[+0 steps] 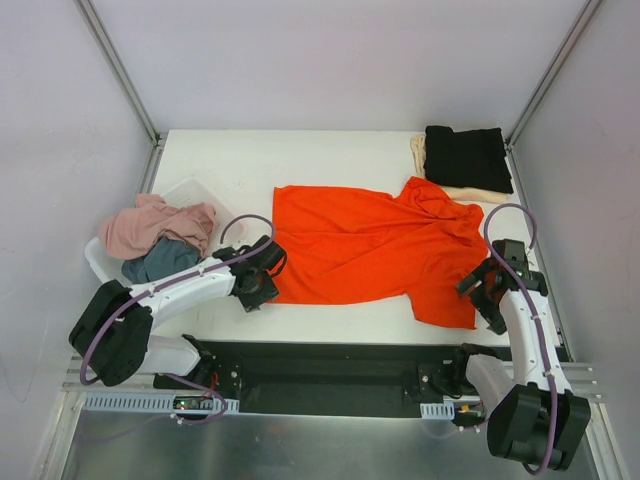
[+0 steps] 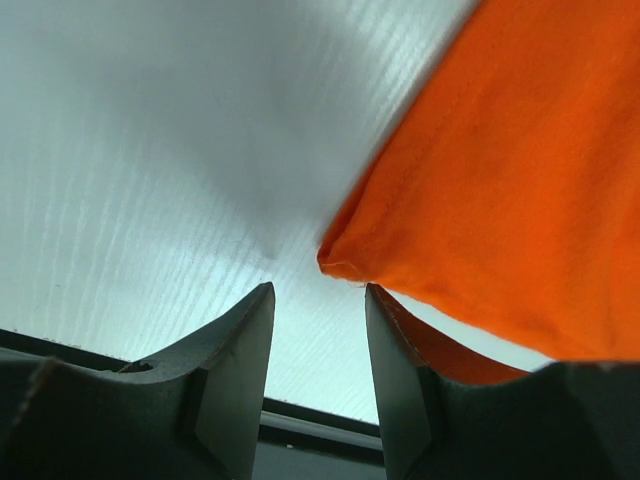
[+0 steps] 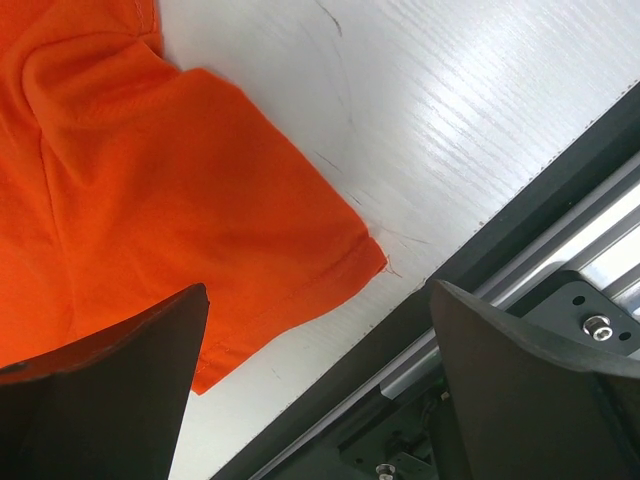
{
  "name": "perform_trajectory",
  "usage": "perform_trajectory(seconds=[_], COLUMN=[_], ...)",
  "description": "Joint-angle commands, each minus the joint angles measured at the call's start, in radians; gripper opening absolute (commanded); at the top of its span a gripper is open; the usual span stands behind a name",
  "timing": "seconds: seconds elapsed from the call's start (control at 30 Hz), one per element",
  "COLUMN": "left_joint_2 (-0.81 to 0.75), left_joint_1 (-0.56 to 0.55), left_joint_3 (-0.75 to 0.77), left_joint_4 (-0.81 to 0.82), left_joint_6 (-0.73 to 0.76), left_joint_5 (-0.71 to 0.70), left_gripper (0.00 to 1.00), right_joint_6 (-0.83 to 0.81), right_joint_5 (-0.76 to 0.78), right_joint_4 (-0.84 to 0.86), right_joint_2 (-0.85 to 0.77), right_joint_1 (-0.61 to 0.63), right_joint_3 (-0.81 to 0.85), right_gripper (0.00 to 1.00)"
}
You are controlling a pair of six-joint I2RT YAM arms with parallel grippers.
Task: Fold and stack the t-shirts
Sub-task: Flatten out the tshirt
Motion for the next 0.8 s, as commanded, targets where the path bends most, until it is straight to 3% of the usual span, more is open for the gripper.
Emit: perform_trajectory(seconds=[0.0,0.4,0.77], left_joint_2=[0.003,0.116,0.213], left_joint_1=[-0.007,-0.066,-0.075], left_joint_3=[0.037,0.043,0.063], left_joint_4=[-0.020,0.030,0.032], left_joint_6=[-0.070,-0.092,-0.095], left_joint_5=[-0.111,-0.185,-0.205], left_gripper=[0.42,0.40,0.33], right_joint_6=[-0.021,-0.042,-0.044], right_joint_5=[0.002,0.031,0.023], right_joint_4=[0.017,0.037,0.044], right_joint_2=[-0.004,-0.016,0.008], right_joint_1=[-0.008,-0.008,-0.008], right_joint_3=[0.003,0.003,-0.017], right_gripper=[0.96,0.97,0.96])
